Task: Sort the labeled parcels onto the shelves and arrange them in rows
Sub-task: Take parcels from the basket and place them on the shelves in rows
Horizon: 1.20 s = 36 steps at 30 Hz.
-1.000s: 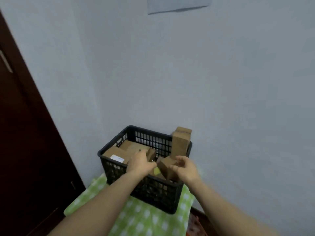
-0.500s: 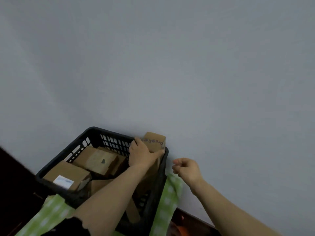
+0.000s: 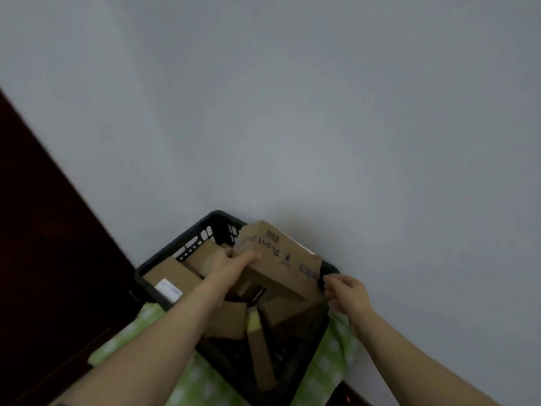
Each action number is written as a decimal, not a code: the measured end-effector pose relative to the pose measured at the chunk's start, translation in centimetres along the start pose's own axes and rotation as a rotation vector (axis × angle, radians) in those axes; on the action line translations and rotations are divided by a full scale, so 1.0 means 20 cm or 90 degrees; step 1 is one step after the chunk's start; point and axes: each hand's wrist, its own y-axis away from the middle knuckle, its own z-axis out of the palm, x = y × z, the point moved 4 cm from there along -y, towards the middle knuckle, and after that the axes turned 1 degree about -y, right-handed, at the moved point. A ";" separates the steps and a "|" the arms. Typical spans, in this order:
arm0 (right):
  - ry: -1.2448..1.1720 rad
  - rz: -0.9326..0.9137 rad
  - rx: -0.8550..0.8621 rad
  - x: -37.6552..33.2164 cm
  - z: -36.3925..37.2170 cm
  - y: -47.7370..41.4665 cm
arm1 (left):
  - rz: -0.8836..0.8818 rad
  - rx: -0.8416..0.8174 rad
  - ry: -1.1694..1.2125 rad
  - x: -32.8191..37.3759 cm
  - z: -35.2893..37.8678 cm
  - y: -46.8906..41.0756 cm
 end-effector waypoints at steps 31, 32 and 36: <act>0.325 -0.379 -1.028 0.58 2.45 3.02 | 0.056 0.683 0.518 -1.21 -2.69 2.73; 0.312 -0.304 -1.076 0.59 2.46 3.07 | 0.058 0.699 0.520 -1.23 -2.70 2.79; 0.223 -0.014 -1.179 0.60 2.51 3.24 | 0.070 0.730 0.530 -1.25 -2.67 2.98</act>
